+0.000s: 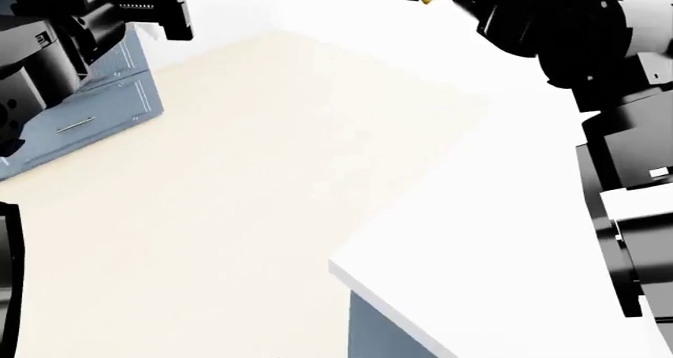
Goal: Pick the lemon from the counter and place it in the cabinet.
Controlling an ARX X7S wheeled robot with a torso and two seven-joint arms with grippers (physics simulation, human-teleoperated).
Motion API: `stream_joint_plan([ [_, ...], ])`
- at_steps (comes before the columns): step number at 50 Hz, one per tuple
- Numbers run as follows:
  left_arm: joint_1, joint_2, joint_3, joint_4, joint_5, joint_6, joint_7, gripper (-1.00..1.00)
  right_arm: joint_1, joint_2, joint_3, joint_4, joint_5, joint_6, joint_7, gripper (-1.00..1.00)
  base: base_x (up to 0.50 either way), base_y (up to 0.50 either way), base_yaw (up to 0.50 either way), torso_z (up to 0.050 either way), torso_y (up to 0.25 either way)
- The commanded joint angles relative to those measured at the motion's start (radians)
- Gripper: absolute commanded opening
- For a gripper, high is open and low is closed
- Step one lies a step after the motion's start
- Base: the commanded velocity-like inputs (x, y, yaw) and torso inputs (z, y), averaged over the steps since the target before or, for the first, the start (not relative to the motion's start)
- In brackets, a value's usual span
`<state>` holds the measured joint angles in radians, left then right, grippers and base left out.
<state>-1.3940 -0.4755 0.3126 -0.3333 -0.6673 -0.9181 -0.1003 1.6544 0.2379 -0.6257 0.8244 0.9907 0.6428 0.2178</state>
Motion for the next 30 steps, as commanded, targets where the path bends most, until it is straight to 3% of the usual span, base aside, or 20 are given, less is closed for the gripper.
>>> stream_joint_plan([
  [1,0.0,0.0,0.001,0.0,-0.002,0.001,-0.001,1.0,0.001,0.001,-0.001,-0.004,-0.013,0.004,-0.012,-1.0,0.0,0.0,0.5,0.0,0.0],
  [30,0.003,-0.004,0.0,0.009,-0.009,-0.005,-0.007,1.0,0.004,0.0,0.0,-0.001,-0.009,0.007,-0.011,-1.0,0.0,0.0,0.5,0.0,0.0],
])
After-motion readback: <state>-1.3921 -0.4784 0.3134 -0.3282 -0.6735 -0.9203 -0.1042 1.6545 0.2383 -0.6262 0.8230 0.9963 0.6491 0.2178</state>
